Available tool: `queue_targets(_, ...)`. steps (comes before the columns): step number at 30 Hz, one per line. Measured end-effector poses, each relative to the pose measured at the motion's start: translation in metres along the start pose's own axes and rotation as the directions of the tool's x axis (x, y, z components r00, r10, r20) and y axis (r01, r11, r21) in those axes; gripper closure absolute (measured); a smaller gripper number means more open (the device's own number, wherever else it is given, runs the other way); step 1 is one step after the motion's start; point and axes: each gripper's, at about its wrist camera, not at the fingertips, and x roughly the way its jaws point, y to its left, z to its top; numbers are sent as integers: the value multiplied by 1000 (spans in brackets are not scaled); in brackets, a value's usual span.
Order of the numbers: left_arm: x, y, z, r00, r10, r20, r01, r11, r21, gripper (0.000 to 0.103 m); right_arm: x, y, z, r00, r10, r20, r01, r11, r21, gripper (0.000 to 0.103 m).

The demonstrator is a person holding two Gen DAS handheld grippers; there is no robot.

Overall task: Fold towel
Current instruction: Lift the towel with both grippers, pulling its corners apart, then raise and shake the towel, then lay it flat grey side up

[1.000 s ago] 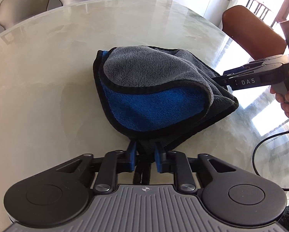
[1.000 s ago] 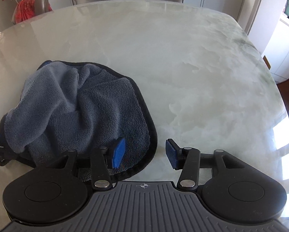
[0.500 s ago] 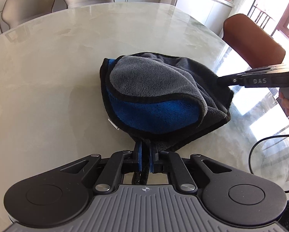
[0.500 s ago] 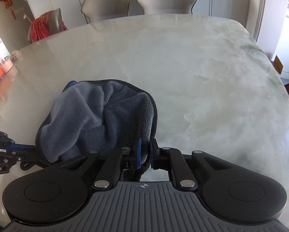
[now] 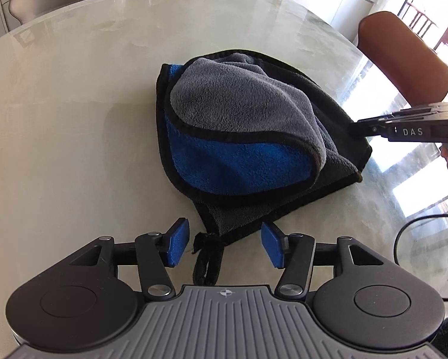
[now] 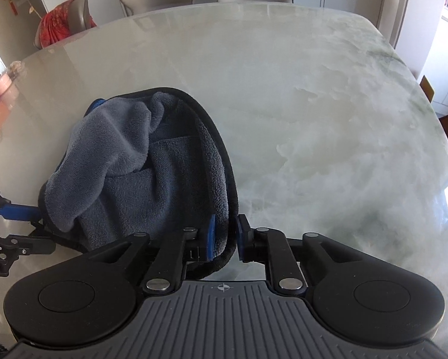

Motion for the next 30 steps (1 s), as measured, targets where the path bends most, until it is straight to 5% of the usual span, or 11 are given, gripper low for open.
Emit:
queue_targets(4, 2, -4, 3, 1000, 17, -2, -17, 999, 48, 52, 5, 0, -1, 1000, -2, -18, 2, 1000, -2, 63)
queue_targets(6, 2, -6, 3, 1000, 19, -1, -19, 997, 80, 76, 6, 4, -2, 1000, 0, -5, 0, 1000, -26, 64)
queue_targets(8, 2, -3, 5, 1000, 2, -3, -2, 998, 62, 93, 7, 11, -3, 1000, 20, -4, -21, 998, -64, 85)
queue_targets(9, 1, -1, 6, 1000, -6, 0, 6, 999, 48, 95, 6, 13, -2, 999, 49, -12, -49, 997, -65, 92)
queue_targets(16, -24, 14, 24, 996, -18, 89, 17, 1000, 5, 96, -23, 8, 21, 974, 202, 97, -206, 978, 26, 92)
queue_targets(21, -45, 25, 53, 986, 2, 170, -8, 999, 34, 96, -50, -2, 67, 934, 273, 231, -289, 957, 35, 92)
queue_targets(30, -86, 51, 139, 949, 84, 305, -134, 980, 147, 96, -69, 9, 165, 895, 279, 349, -257, 960, -110, 92)
